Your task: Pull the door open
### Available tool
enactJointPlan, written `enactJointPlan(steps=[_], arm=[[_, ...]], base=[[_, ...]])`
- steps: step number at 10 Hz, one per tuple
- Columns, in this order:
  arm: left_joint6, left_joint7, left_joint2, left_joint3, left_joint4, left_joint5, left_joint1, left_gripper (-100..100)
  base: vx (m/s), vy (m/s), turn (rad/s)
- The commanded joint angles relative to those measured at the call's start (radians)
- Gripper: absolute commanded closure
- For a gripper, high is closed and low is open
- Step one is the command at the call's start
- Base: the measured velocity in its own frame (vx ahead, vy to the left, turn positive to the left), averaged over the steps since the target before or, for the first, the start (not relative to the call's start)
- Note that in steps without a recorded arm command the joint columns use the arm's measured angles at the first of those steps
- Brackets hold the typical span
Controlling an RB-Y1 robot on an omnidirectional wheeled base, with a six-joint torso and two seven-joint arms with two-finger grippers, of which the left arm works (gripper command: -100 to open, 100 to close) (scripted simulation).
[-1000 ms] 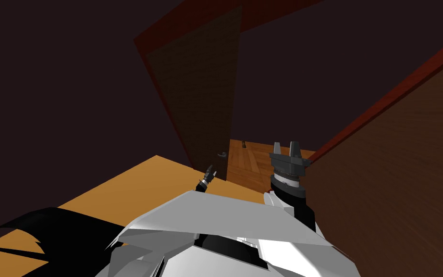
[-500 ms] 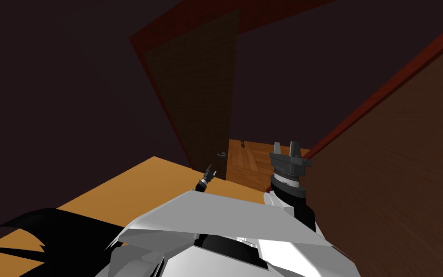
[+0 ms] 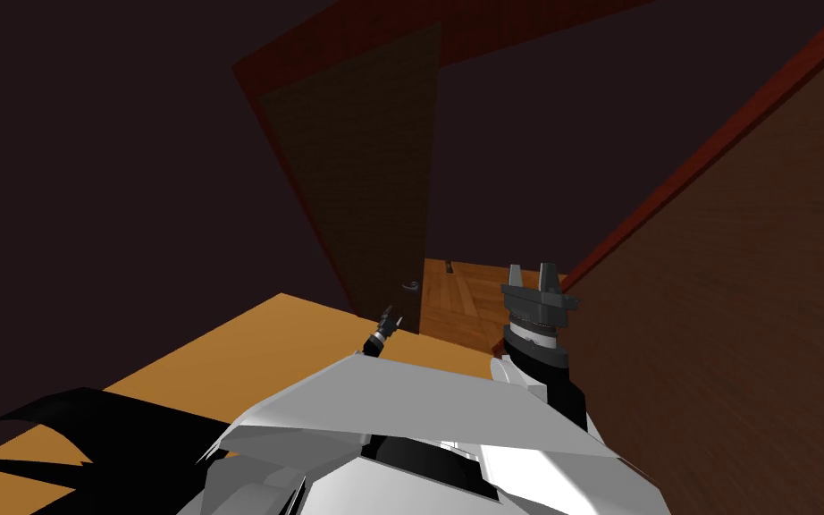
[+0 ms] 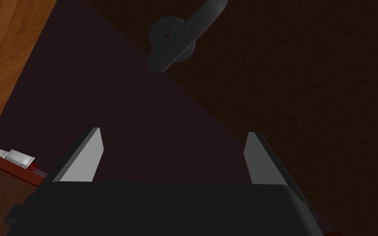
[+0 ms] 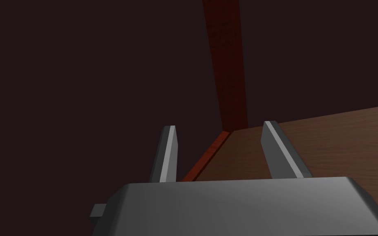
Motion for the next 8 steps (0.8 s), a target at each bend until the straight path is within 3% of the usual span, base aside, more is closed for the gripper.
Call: enactJointPlan(steps=[1,2,8], arm=[[0.0,0.05,0.005,-0.001,0.01,0.011,-0.008,-100],[0.0,0.055,0.005,-0.001,0.01,0.011,-0.008,-100],[-0.001,0.217,0.017,-0.007,0.05,0.053,-0.038,-100]], base=[[-0.015,0.007,-0.035],[-0.011,0.006,-0.031],[-0.015,0.01,-0.047]])
